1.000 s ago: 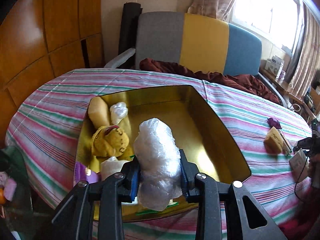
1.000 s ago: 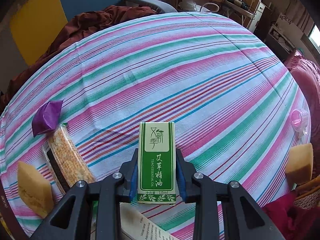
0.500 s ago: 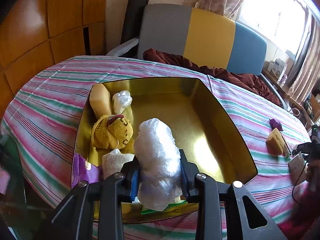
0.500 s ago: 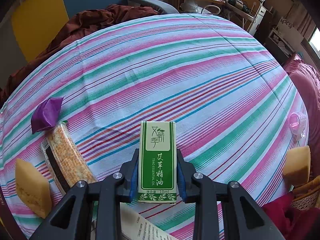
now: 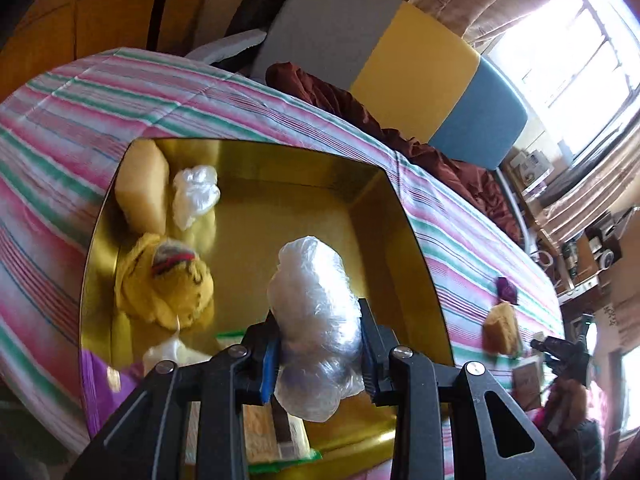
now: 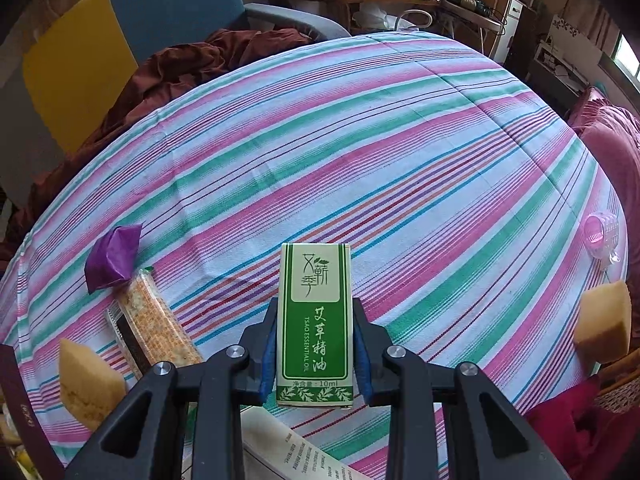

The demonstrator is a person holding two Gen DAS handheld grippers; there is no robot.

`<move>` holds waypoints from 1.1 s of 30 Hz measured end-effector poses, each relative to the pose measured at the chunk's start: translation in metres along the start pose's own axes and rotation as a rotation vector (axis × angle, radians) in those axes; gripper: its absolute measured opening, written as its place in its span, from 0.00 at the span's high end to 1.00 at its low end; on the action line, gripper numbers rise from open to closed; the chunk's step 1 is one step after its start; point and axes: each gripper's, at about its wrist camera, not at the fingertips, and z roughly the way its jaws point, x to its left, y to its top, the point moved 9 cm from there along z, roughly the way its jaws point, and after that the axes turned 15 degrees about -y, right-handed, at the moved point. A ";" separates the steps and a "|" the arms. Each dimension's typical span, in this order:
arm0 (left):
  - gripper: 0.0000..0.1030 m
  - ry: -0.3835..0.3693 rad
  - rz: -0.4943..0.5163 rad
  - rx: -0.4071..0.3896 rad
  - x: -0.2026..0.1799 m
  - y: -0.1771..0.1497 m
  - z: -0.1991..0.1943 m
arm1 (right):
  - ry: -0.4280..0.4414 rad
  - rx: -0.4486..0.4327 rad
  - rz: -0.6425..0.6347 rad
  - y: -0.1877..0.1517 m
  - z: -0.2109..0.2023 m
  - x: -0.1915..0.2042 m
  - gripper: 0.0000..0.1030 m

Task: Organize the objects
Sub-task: 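Lower the white wrapped ball into the gold tray and open the left gripper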

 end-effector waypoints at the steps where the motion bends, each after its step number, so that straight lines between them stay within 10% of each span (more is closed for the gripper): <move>1: 0.67 0.013 0.009 0.011 0.001 0.004 0.007 | 0.005 -0.002 0.001 0.000 -0.002 0.001 0.70; 10: 0.54 0.262 0.026 0.048 0.054 0.022 0.033 | 0.040 -0.015 0.013 0.005 -0.005 0.002 0.70; 24: 0.43 0.335 0.124 -0.153 0.049 0.000 -0.043 | 0.092 -0.168 0.087 0.023 -0.041 -0.008 0.70; 33: 0.32 0.377 0.184 -0.239 0.050 -0.019 -0.094 | 0.242 -0.377 -0.123 0.003 -0.127 0.060 0.70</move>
